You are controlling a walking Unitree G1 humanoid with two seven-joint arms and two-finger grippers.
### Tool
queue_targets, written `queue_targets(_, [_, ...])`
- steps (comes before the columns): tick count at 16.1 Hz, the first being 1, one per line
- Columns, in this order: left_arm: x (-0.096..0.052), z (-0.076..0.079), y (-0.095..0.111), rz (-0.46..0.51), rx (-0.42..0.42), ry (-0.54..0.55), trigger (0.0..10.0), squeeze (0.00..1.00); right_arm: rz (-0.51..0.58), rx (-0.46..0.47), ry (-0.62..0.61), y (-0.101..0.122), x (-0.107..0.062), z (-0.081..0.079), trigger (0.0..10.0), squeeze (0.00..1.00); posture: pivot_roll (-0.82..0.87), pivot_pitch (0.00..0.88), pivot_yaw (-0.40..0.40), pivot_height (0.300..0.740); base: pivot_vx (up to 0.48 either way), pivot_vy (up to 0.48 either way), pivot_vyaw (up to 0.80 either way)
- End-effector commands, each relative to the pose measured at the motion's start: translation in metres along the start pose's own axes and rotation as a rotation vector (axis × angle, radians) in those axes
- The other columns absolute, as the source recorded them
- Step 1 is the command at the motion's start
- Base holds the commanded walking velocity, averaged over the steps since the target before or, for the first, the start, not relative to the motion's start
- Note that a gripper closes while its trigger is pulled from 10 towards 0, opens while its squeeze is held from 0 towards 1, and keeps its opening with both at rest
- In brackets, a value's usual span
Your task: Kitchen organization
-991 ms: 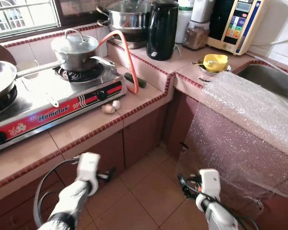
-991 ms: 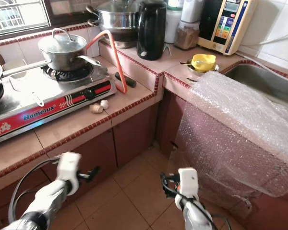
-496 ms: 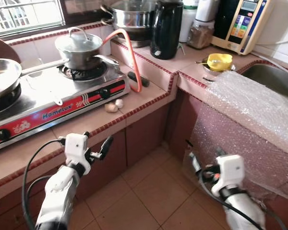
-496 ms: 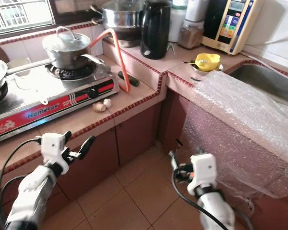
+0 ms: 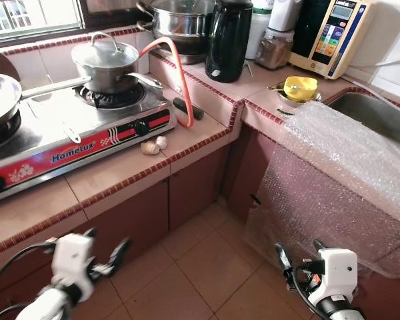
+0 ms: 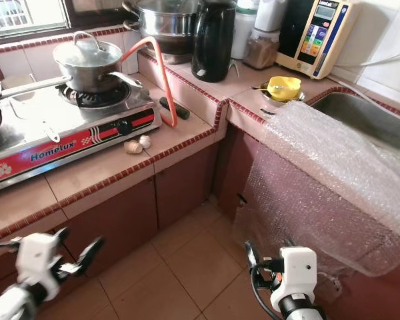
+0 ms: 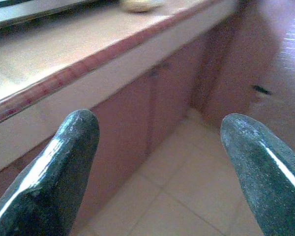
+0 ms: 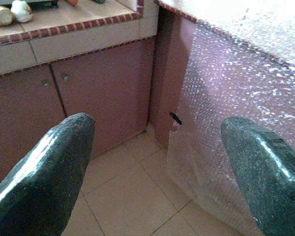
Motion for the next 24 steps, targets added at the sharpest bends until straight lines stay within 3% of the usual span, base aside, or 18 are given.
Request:
queue_targets(1, [-0.001,-0.006,0.0,0.009,0.002,0.028,10.0,0.0,0.014,0.0,0.014,0.006,0.001,-0.003,10.0,0.0,0.16,0.0,-0.101,0.74,0.0,0.0,0.0])
queue_targets(4, [0.005,0.006,0.004,0.033,-0.022,0.029,10.0,0.0,0.031,-0.046,0.06,0.015,0.012,-0.004,10.0,0.0,0.17,0.0,-0.11,0.74,0.0,0.0,0.27])
queue_targets(8, [0.015,0.011,0.011,0.066,0.001,0.041,10.0,0.0,0.045,-0.025,0.035,0.019,0.02,-0.001,10.0,0.0,0.16,0.0,-0.089,0.74,0.0,0.0,0.77])
queue_targets(10, [0.029,0.016,0.024,0.093,0.071,0.023,10.0,0.0,0.062,-0.003,0.021,0.022,0.022,-0.004,10.0,0.0,0.15,0.0,-0.069,0.74,0.0,0.0,0.0])
queue_targets(15, [0.052,0.026,0.041,0.123,0.092,0.011,10.0,0.0,0.084,0.005,-0.053,0.027,0.02,0.005,10.0,0.0,0.1,0.0,-0.033,0.74,0.0,0.0,0.0])
queue_targets(18, [0.058,0.035,0.049,0.141,0.08,-0.012,10.0,0.0,0.064,0.008,-0.079,0.026,0.019,0.007,10.0,0.0,0.08,0.0,-0.02,0.74,0.0,0.0,-0.69])
queue_targets(24, [0.063,0.032,0.05,0.114,0.068,-0.001,10.0,0.0,0.056,0.025,-0.085,0.02,0.019,0.001,10.0,0.0,0.08,0.0,0.028,0.74,0.0,0.0,-0.77])
Point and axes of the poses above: a point about 5 cm out from each wrist's last joint towards the gripper, its own x axis pointing out of the wrist towards the gripper, its own y axis along the axis of the wrist's last joint, z = x × y, the point moved 2 cm from there along x, pointing out of the wrist towards the gripper, and after that the axes turned 4 degrees about -x, right-handed, at the moved point
